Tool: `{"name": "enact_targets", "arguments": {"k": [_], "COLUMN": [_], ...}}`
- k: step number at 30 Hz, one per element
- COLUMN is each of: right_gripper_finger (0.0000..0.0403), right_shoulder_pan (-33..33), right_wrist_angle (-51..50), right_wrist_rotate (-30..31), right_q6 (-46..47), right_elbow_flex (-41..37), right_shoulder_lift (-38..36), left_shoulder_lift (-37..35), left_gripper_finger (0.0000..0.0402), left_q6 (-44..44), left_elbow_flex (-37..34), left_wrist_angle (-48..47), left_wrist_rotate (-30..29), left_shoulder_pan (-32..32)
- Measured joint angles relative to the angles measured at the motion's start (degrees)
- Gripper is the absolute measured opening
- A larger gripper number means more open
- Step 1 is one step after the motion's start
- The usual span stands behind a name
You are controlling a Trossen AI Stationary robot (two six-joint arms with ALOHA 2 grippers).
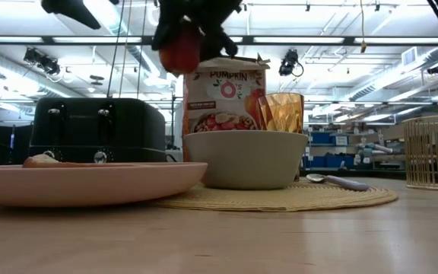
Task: Arrange a breakfast setting
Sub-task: Put the apple from the black bin on the brown table mat to the top left of the gray bowl
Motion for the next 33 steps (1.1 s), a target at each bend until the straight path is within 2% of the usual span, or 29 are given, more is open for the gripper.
{"name": "enact_targets", "arguments": {"k": [4, 10, 17, 33], "right_gripper_finger": [0.0331, 0.0331, 0.0331, 0.0331], "right_shoulder_pan": [0.31, 1.55, -0.43, -5.58], "right_wrist_angle": [-0.57, -2.35, -2.19, -0.67], "right_wrist_rotate": [0.57, 1.76, 4.44, 6.57], "right_q6": [3.99, 9.44, 11.54, 11.88], "right_elbow_flex": [0.78, 6.30, 9.15, 9.14], "right_shoulder_lift": [3.32, 11.19, 18.30, 23.18], "left_shoulder_lift": [0.07, 0.06, 0.06, 0.04], "left_gripper_finger": [0.0389, 0.0389, 0.0389, 0.0389], "left_q6": [1.22, 1.62, 2.24, 2.26], "left_elbow_flex": [0.00, 0.00, 0.00, 0.00], "left_wrist_angle": [-0.02, -0.58, -0.97, -2.85], "left_wrist_rotate": [-0.02, 0.44, 0.72, 0.84], "left_shoulder_pan": [0.00, 0.00, 0.00, 0.00]}}
